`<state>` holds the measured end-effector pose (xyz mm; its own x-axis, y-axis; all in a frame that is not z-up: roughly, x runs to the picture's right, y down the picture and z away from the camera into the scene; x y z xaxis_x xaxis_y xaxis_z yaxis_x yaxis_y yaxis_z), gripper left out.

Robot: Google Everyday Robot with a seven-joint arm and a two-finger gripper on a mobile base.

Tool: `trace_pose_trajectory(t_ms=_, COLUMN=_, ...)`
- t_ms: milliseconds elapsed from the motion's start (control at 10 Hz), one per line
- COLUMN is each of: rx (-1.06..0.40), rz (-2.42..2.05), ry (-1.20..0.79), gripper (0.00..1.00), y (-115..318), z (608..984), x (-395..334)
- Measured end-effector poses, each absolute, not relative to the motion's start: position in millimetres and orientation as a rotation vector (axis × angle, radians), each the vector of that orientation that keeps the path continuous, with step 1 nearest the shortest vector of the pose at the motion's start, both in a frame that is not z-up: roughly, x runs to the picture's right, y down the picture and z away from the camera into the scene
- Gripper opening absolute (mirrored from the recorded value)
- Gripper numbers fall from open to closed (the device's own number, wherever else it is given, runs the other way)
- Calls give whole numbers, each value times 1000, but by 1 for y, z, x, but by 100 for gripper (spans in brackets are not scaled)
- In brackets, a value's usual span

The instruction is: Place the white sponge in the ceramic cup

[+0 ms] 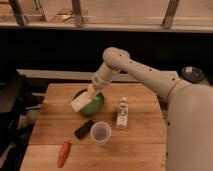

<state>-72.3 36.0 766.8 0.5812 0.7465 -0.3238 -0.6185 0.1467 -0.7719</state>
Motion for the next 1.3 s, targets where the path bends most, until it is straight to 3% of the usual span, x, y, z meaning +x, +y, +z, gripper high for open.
trace_pose_trajectory(t_ms=600, rx=-1032, rz=965, ry=-141, gripper=0, y=38, z=760, x=-73)
trace_pose_trajectory(t_ms=1300, rx=-1048, rz=932, ry=-71, gripper=0, y=86, z=690, x=-38)
